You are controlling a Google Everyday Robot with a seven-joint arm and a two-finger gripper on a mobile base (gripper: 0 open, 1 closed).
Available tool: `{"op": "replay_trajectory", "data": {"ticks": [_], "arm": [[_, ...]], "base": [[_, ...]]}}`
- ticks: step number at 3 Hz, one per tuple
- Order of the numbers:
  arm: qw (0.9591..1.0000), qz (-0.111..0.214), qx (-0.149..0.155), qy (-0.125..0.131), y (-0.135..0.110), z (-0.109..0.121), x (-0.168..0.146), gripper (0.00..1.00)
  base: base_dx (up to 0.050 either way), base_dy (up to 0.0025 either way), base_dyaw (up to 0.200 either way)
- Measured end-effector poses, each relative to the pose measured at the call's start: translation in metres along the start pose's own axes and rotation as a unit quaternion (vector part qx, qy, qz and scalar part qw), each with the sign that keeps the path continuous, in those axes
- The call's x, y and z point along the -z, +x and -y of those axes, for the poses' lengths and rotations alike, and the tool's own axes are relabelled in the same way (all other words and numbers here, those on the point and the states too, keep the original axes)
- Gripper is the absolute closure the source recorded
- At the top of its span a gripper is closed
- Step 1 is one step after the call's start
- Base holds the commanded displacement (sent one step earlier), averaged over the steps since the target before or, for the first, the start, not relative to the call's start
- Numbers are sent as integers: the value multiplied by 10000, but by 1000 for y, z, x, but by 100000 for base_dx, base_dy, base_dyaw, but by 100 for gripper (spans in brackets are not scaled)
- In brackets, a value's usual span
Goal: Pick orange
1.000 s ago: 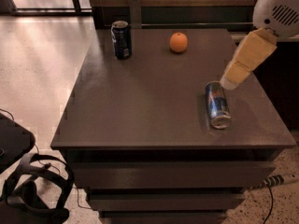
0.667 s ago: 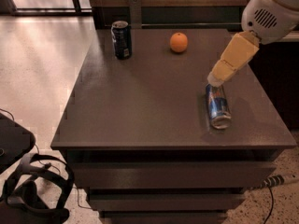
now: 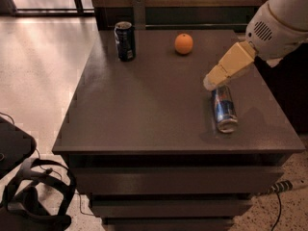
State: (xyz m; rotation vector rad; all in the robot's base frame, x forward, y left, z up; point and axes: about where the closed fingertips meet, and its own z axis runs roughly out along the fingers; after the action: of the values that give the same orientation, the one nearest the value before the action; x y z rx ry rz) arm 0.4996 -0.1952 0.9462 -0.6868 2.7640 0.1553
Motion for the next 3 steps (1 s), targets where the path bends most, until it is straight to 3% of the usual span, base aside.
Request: {"op": "replay_trajectory", "data": {"ticks": [1,2,3], "arm": [[10000,0,0,0,0,0,0,0],[9986,-155,-488,-135,0,4,1,0],[9925,-279,-1163,-249,4,8,2,0]], "base": [[0,0,0],[0,0,0],[0,0,0]]}}
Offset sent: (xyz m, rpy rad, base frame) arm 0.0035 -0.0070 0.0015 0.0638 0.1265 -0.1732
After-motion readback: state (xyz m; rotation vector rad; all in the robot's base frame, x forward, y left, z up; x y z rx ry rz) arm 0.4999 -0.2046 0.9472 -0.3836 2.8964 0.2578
